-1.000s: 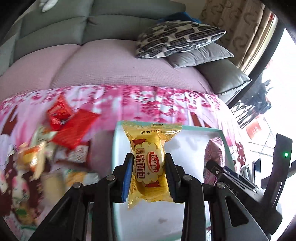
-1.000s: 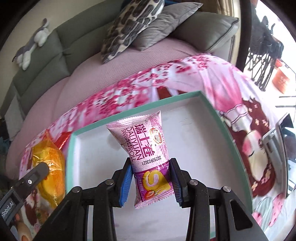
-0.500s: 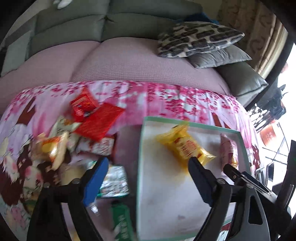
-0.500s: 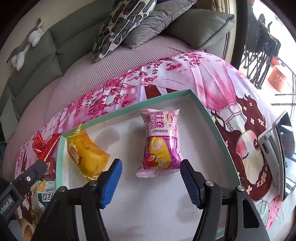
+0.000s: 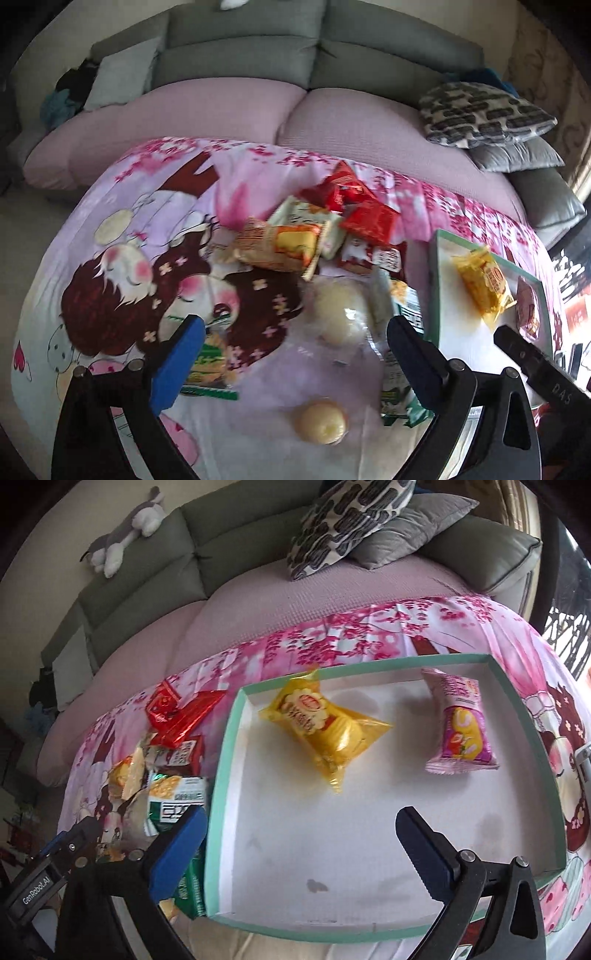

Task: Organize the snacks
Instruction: 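Move the right tool to the green biscuit pack and grasp it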

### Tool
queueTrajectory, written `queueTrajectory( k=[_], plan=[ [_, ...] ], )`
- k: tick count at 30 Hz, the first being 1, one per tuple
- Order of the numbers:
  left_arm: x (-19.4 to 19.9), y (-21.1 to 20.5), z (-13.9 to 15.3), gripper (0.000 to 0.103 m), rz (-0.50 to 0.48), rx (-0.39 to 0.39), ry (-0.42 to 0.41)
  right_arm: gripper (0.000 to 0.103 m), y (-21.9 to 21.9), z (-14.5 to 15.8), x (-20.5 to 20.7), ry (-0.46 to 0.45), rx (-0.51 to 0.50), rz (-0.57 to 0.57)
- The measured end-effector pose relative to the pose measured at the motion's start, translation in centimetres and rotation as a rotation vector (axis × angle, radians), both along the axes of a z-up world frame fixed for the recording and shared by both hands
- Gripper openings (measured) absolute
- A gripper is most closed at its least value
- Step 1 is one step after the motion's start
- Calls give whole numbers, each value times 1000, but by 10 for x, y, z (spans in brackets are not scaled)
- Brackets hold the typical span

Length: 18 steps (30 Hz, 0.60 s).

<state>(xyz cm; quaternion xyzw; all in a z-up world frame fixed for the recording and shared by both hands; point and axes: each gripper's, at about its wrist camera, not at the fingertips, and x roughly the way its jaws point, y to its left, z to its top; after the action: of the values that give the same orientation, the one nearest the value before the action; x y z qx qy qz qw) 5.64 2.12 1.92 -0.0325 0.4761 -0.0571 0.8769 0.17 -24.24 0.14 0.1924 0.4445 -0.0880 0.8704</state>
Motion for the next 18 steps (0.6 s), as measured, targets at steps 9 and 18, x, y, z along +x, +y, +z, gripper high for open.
queueTrajectory(
  k=[9, 18],
  plan=[
    [3, 44, 4, 99, 111, -79, 22, 103, 64, -3, 7, -21, -44, 150],
    [9, 60, -10, 99, 152, -96, 93, 102, 109, -15, 9, 12, -66, 272]
  ],
)
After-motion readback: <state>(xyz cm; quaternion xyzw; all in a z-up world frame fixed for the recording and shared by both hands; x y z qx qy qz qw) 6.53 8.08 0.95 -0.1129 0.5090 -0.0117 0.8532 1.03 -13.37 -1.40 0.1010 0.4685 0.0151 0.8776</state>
